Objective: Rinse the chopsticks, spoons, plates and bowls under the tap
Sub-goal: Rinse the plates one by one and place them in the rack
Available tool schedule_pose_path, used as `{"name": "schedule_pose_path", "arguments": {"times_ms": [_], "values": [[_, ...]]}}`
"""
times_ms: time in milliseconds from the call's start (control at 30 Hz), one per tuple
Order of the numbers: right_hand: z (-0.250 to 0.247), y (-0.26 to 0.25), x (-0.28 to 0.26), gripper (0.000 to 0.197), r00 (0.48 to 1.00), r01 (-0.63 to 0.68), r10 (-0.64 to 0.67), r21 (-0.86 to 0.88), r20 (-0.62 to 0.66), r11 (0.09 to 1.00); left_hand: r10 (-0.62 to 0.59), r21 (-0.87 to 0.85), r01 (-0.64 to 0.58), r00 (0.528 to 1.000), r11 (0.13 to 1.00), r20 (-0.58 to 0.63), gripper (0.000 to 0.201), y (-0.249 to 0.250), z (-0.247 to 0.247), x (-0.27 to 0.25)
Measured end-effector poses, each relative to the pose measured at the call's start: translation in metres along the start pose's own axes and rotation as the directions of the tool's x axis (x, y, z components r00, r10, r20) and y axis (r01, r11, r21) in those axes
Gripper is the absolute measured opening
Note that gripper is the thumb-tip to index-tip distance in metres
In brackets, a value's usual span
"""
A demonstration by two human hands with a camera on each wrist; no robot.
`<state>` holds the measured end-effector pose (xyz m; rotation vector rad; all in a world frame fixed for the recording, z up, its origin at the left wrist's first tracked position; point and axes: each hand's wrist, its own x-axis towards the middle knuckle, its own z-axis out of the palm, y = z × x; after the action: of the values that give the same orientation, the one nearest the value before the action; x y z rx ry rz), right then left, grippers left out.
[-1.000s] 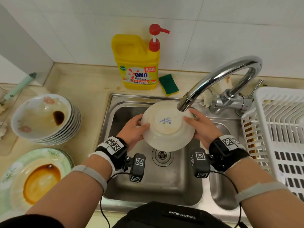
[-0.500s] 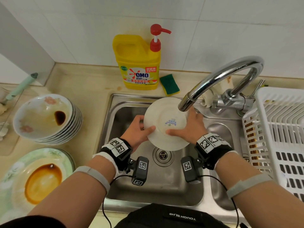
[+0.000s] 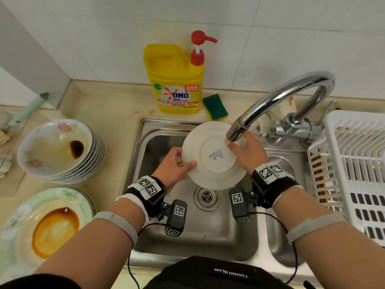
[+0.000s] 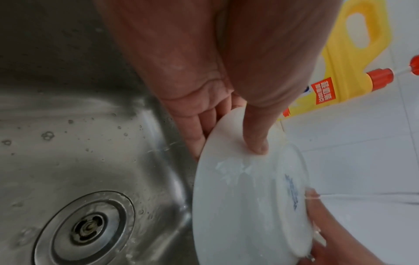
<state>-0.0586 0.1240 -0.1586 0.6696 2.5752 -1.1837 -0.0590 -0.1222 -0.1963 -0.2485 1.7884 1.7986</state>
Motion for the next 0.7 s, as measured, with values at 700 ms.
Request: {"name": "schedule_pose_path", "arguments": {"times_ms": [700], "values": [[0.011, -0.017, -0.008, 0.106, 0.985, -0.111, 0.105, -0.038, -0.135, 0.993, 0.013, 0.022, -0.013, 1.000, 1.000, 0.027, 0.051, 0.008, 0.019, -0.007]]}}
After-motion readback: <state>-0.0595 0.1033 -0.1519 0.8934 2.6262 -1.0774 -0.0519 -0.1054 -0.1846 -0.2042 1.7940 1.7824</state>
